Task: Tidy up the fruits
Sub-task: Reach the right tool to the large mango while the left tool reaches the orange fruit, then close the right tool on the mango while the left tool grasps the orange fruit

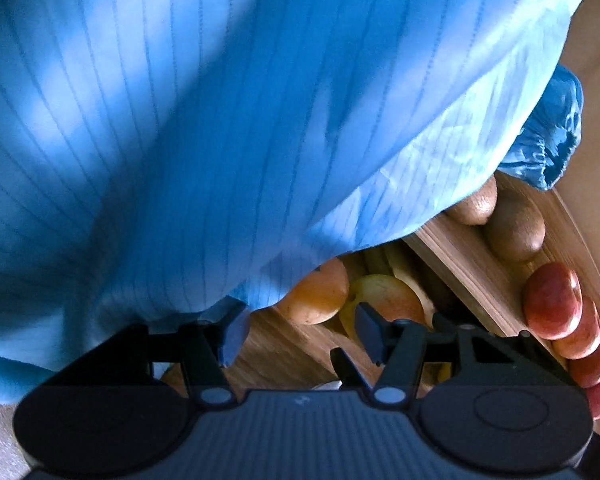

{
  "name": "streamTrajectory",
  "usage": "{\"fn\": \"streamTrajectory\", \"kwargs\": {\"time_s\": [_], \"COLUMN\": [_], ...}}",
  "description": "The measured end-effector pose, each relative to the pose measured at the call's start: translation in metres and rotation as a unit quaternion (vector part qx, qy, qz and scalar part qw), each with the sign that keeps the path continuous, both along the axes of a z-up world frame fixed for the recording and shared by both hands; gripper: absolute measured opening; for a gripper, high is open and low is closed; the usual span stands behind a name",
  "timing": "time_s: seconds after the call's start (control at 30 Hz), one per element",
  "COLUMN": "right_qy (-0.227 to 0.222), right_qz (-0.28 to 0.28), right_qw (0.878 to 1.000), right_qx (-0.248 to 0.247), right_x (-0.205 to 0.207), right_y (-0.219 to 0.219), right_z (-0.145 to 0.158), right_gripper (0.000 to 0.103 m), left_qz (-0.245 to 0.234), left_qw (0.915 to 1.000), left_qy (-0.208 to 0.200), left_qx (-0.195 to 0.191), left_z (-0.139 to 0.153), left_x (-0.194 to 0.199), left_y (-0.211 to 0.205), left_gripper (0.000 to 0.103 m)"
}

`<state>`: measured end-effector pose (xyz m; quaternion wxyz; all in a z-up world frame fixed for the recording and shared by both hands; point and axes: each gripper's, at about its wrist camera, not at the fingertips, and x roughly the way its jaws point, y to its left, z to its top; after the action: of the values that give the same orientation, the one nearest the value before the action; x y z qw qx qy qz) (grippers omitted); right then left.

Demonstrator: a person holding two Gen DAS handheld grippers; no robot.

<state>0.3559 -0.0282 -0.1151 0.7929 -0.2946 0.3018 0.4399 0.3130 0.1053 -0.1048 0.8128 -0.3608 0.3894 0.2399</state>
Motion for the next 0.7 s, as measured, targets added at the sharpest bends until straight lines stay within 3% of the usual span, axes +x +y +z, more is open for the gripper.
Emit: {"fn": "streamTrajectory", "kwargs": {"time_s": [0.23,0.3,0.7], "right_qy": [-0.019,-0.027,-0.014], "right_qz": [0.017,0.018,0.006], "right_qw": [1.0,0.999,1.0], "right_qx": [-0.003,-0.001,-0.01], "right_x": [-0.004,-0.006,-0.006], "right_y": [0.011,0.011,-0.015], "right_z": [-0.009,-0.009,-0.001], "right_gripper": [0.066,0.058,0.057], "left_qz": [0.005,0.005,0.005], "left_qw": [1.0,1.0,0.9999], "left_qy": [-0.005,-0.005,-0.004], "left_qx": [-0.005,-0.006,-0.015], "left_z": [0.004,0.005,-0.002], "left_x": [-0.009,-0.011,0.004], "left_y": [0.0,0.002,0.001], "left_gripper": [0.06,0.06,0.057]}}
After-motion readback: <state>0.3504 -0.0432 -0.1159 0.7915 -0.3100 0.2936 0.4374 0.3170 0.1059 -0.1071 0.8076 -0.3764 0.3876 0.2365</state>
